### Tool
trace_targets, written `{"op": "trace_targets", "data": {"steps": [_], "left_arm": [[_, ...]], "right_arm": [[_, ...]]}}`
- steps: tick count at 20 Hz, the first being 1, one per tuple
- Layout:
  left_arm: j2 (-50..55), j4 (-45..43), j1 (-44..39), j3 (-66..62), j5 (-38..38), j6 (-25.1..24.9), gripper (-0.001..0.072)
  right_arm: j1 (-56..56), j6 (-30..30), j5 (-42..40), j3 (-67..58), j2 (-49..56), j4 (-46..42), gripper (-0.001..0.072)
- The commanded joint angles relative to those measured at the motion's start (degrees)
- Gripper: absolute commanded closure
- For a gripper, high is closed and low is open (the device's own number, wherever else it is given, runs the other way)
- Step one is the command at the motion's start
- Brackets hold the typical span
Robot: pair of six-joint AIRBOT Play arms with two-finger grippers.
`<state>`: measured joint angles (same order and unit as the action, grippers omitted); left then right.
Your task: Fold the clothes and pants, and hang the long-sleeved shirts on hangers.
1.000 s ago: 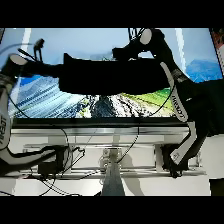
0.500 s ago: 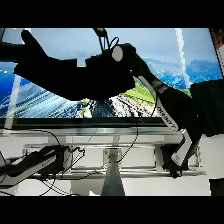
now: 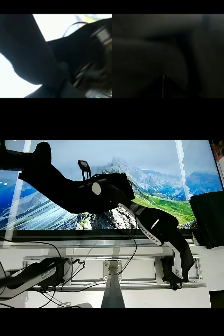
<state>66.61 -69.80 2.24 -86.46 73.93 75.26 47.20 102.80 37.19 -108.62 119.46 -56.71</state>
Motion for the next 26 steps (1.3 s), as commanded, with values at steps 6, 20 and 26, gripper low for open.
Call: {"op": "trace_targets", "data": {"steps": [6,20,26], "left_arm": [[12.39,15.15,-6.49,0.04,-1.99,0.83,0.0700],[31.95,37.29,-31.50,0.02,-29.14,-6.58,0.0012],[31.23,24.50,-22.84,0.02,-28.09,-7.37,0.0616]], "right_arm": [[-14.62,1.49,18.40,-0.02,-5.01,-15.80,0.0695],[-53.33,-19.21,43.06,1.84,-17.14,-16.94,0.0696],[-54.99,-37.79,40.92,16.76,-17.14,9.29,0.0479]]}}
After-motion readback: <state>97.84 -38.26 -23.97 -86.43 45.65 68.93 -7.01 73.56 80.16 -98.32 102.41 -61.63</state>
